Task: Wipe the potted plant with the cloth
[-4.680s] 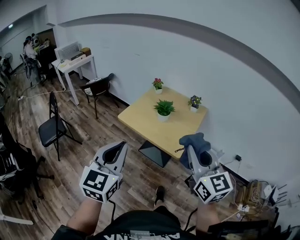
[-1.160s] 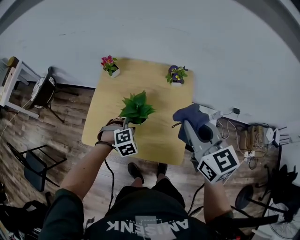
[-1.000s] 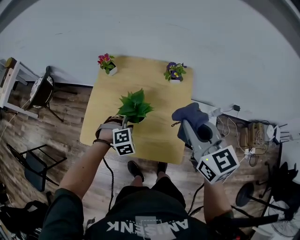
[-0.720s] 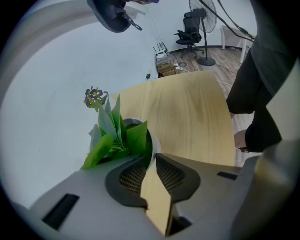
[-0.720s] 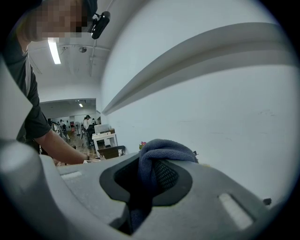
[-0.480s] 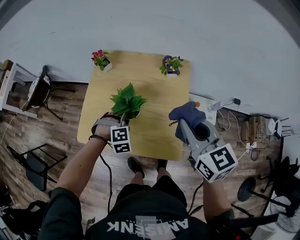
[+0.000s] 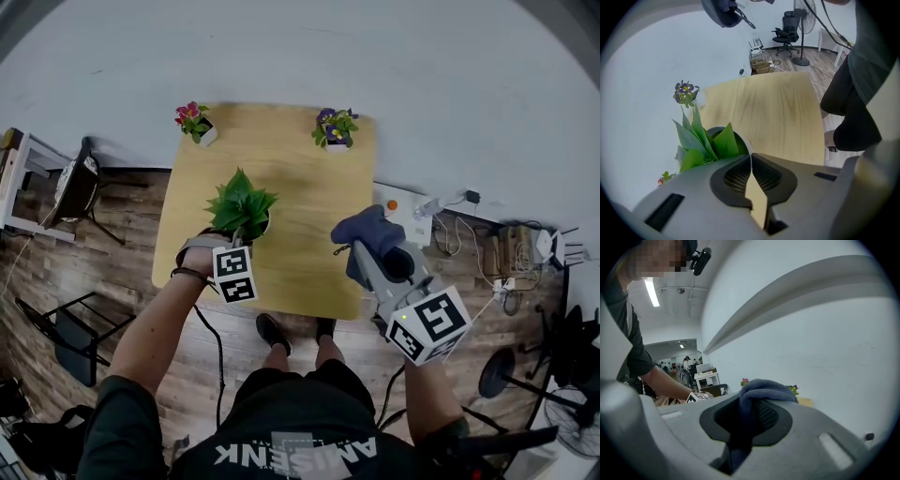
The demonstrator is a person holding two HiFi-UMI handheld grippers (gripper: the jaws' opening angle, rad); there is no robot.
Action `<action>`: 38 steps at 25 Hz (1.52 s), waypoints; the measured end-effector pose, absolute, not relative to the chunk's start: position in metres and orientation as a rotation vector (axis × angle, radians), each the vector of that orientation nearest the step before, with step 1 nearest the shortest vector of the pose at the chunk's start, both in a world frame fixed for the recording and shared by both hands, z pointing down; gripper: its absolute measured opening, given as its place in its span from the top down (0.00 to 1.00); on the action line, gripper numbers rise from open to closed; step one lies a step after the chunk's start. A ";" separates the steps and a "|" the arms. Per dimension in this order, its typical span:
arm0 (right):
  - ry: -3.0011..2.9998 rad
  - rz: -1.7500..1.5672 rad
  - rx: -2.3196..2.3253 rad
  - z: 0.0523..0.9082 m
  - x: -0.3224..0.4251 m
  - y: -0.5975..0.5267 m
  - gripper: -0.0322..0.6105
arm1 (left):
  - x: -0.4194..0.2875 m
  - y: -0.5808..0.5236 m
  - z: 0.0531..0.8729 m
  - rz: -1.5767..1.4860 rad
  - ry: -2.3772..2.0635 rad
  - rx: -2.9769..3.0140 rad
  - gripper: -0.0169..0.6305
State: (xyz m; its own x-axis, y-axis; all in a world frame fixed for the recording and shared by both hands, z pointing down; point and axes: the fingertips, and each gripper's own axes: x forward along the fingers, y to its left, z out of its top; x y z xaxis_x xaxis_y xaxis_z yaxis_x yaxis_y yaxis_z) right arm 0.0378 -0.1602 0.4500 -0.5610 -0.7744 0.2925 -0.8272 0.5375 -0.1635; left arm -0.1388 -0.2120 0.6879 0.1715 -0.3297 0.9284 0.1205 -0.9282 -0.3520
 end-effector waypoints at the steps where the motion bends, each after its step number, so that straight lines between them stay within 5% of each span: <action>1: -2.592 0.421 1.363 0.449 0.038 -0.161 0.87 | -0.139 -0.212 0.686 -1.809 0.198 -2.125 0.95; 25: -2.918 0.345 1.190 0.354 0.026 -0.193 0.87 | -0.099 -0.112 0.421 -1.501 -0.160 -2.085 0.95; 38: -3.136 0.461 0.689 0.343 -0.025 -0.214 0.87 | -0.085 -0.090 0.371 -1.433 -0.180 -2.021 0.95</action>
State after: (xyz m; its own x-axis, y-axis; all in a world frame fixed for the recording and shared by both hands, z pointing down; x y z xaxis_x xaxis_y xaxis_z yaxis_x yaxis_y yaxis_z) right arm -0.0250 -0.2140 0.3434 -0.9048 -0.4241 -0.0386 -0.3951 0.8698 -0.2956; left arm -0.0849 -0.0898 0.3715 0.3946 -0.2468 0.8851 0.4581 -0.7821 -0.4224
